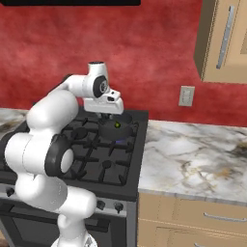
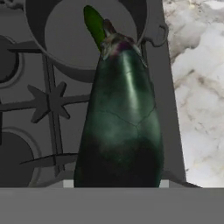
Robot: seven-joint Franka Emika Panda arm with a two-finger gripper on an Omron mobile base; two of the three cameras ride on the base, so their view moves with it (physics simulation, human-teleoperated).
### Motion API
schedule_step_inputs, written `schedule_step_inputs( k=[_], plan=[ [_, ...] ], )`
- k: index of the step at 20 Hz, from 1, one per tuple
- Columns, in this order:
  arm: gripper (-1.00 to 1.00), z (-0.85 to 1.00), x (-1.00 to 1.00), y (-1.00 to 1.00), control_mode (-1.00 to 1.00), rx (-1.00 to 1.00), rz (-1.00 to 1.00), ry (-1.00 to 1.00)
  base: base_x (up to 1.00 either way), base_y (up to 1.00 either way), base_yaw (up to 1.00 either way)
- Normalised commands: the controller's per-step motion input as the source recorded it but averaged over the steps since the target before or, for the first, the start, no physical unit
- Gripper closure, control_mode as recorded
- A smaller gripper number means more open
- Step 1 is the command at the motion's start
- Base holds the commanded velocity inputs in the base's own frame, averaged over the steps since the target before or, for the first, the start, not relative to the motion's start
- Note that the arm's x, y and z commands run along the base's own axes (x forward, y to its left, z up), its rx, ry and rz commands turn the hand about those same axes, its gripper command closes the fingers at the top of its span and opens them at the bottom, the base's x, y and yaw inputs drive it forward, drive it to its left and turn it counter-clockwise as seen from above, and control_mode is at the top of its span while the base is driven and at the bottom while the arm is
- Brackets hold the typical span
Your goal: Put the cucumber and eggplant in the pot. Retrieve the spatula and lightly stir the vegetables in the pot.
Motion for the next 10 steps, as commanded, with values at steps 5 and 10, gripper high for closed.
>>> schedule_step_inputs(
  k=[5, 10],
  plan=[
    [1.0, -0.33, 0.1, 0.0, -1.0, 0.05, 0.2, -0.18, 0.0, 0.0, 0.0],
    [1.0, 0.0, 0.4, 0.0, -1.0, 0.07, 0.19, 0.0, 0.0, 0.0, 0.0]
  ],
)
